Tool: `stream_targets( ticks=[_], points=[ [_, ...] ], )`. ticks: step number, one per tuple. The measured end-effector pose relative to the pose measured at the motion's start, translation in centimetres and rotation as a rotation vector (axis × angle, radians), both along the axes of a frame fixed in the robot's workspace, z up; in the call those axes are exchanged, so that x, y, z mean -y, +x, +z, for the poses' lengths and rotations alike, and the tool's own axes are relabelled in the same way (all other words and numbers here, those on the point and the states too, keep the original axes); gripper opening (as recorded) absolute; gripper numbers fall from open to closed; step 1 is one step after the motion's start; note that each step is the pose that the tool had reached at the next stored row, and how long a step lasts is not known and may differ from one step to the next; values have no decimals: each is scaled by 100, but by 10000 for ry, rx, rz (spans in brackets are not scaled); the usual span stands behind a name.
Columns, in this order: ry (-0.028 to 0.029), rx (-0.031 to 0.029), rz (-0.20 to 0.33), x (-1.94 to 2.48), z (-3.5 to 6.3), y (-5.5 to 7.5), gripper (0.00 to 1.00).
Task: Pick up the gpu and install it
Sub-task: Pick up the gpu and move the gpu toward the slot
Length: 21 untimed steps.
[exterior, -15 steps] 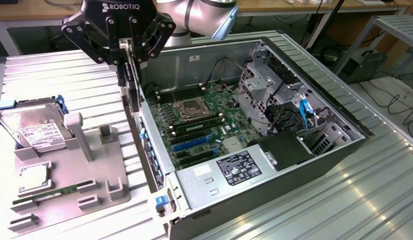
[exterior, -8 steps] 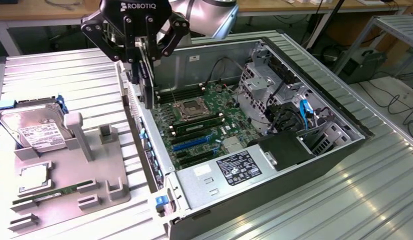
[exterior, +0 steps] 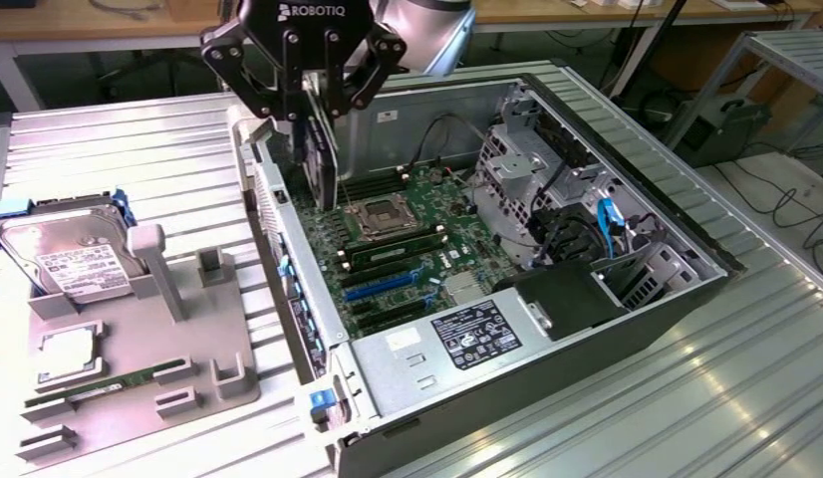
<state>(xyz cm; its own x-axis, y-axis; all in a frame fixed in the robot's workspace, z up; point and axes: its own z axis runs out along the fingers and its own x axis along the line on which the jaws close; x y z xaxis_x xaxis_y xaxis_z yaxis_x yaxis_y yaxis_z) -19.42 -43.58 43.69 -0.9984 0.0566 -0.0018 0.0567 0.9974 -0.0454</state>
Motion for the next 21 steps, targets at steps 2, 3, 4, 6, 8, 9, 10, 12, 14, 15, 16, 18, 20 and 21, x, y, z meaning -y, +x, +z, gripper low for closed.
stream_targets(
  ticks=[2,3,4,6,8,9,10,12,14,15,16,18,20,21],
  points=[
    [0,0,0,0,0,42,28],
    [0,0,0,0,0,73,28],
    [0,-1,0,0,0,103,28],
    [-1,-1,0,0,1,153,28],
    [0,-1,0,0,0,206,28],
    [-1,0,0,0,0,221,28],
    [0,0,0,0,0,234,28],
    [0,0,0,0,0,324,28],
    [0,0,0,0,0,400,28],
    [-1,0,0,0,0,457,28],
    [0,0,0,0,0,502,28],
    [0,0,0,0,0,599,28],
    [0,0,0,0,0,646,28],
    [-1,0,0,0,0,680,28]
  ],
)
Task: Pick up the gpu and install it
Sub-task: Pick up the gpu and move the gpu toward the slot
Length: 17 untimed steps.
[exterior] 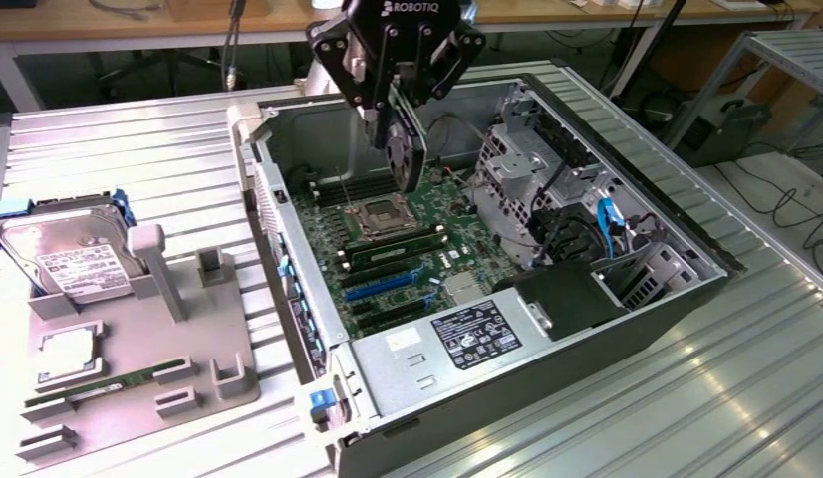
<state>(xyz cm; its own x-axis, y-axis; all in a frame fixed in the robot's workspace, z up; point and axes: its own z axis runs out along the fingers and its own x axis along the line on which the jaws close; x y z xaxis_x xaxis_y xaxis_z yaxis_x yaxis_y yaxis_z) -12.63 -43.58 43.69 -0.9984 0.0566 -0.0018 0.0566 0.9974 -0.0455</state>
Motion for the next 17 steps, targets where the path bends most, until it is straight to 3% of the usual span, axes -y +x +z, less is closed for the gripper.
stream_targets(
  ticks=[6,11,17],
  points=[
    [0,0,0,0,0,94,28],
    [0,0,0,0,0,309,28],
    [0,0,0,0,-1,440,28]
  ],
)
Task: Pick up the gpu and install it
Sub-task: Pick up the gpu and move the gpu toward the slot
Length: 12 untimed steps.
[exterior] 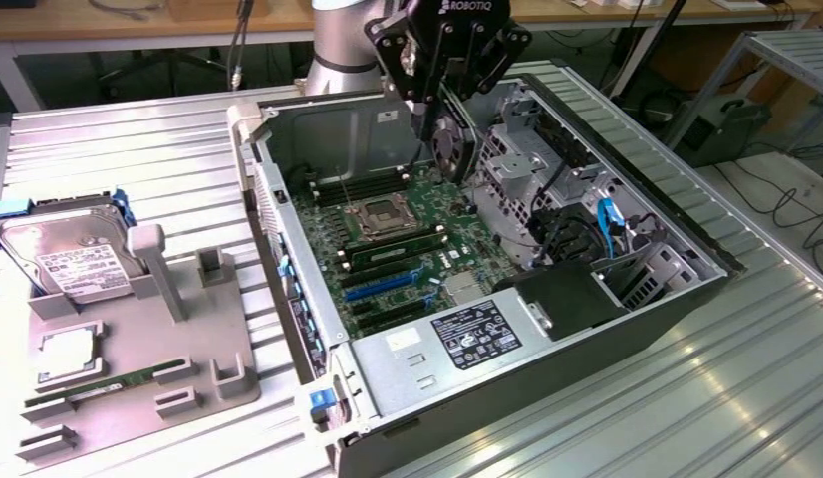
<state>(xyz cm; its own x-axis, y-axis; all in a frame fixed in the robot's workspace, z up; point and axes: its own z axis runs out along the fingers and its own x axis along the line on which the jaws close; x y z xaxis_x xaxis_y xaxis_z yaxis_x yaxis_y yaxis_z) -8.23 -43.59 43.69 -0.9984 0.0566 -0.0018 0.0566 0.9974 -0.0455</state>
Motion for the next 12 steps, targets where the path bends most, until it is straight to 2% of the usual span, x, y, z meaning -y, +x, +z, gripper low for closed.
stream_targets(
  ticks=[12],
  points=[
    [0,0,0,0,0,291,28]
  ],
)
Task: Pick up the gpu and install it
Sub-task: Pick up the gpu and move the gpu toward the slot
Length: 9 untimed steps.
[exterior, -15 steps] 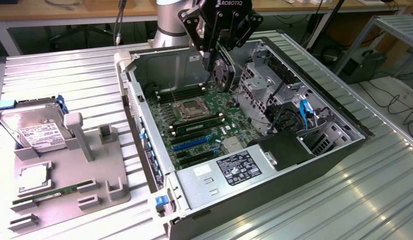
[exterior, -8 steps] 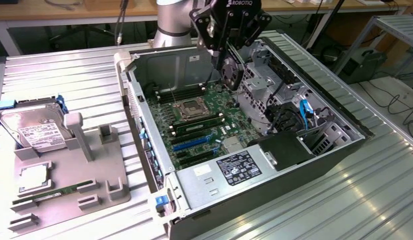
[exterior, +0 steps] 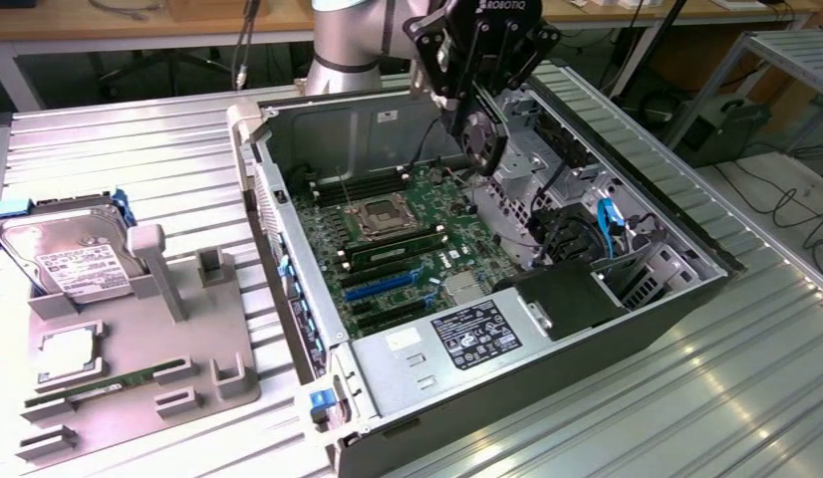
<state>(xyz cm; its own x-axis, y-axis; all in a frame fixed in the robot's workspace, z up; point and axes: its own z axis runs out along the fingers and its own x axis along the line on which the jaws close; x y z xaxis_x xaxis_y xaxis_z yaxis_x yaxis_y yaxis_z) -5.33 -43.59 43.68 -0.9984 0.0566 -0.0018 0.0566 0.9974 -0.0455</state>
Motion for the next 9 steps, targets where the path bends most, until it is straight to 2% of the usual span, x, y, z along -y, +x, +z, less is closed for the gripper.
stream_targets(
  ticks=[9],
  points=[
    [-1,0,0,0,-3,192,28]
  ],
)
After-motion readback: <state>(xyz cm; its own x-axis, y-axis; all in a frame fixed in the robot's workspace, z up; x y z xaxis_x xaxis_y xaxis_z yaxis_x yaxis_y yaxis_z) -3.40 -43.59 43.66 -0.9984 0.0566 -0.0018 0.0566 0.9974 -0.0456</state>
